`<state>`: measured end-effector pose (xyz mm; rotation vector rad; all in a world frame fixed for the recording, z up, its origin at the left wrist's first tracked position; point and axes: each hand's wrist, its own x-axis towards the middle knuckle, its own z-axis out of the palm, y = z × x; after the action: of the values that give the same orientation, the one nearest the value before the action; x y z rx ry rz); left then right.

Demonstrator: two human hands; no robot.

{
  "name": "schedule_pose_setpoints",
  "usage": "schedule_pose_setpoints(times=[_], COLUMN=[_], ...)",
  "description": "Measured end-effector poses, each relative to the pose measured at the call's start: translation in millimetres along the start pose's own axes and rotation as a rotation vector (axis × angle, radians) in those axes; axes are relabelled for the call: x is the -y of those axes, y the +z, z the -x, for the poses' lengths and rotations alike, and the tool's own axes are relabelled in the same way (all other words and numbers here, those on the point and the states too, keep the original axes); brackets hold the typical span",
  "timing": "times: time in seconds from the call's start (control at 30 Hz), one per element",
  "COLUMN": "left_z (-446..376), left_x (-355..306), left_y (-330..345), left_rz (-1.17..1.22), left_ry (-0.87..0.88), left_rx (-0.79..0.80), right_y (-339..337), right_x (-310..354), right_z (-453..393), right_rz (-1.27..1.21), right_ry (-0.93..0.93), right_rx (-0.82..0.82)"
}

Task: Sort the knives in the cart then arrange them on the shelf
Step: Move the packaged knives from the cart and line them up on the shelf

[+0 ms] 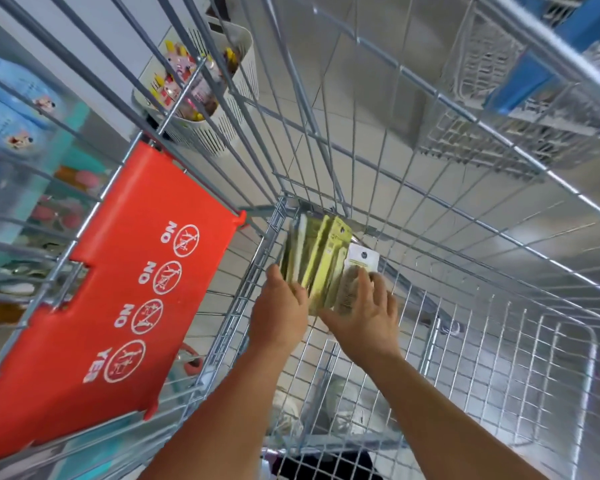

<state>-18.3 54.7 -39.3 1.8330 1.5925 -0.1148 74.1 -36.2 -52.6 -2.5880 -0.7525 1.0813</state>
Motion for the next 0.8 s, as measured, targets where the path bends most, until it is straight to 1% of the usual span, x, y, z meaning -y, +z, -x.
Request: schedule_pose_setpoints(times=[0.1, 0.37, 0.57, 0.73, 0.8], left_z=[-0.4, 0.3, 3.6, 3.1, 3.2], left_x=[10.3, 16.8, 19.6, 19.3, 20.3], left_y=[-0.4, 0.4, -1.5, -0.8, -1.7], left_rz=[-0.016, 0.006, 0.05, 0.046, 0.053], left_ry=[-0.03, -0.015, 0.017, 0.017, 0.028], left_rx=[0.015, 0.032, 0.049, 0.053, 0.065], right_y=[1.8, 12.8, 5.5, 8.6, 7.8], right_x=[7.1, 36.0, 26.9, 40.5, 42.5], right_z=[-0.4, -15.6, -13.7, -14.2, -15.5], right_rz=[-0.009, -0.029, -0.065, -0.059, -0.064], right_ry=[0.034, 0.158, 0.156, 0.215, 0.229], right_rx=[-0.01, -0.103, -0.089, -0.023, -0.026])
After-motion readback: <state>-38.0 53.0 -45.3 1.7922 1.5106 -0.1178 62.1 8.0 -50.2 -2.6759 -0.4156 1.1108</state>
